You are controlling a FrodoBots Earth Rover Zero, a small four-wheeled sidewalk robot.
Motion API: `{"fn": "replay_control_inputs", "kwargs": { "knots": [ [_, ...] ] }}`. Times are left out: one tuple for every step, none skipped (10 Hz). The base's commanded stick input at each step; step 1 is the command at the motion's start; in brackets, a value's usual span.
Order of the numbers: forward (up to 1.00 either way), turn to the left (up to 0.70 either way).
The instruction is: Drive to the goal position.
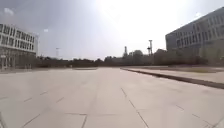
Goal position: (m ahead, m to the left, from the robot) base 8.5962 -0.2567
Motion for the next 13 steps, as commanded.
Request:
{"fn": "replay_control_inputs", "kwargs": {
  "knots": [
    [0.7,0.02],
    [0.7,0.02],
    [0.7,0.02],
    [0.7,0.02],
    [0.7,0.02],
    [0.7,0.02],
    [0.7,0.02],
    [0.7,0.02],
    [0.7,0.02],
    [0.7,0.02],
    [0.7,0.02],
    [0.7,0.02],
    [0.7,0.02]
  ]
}}
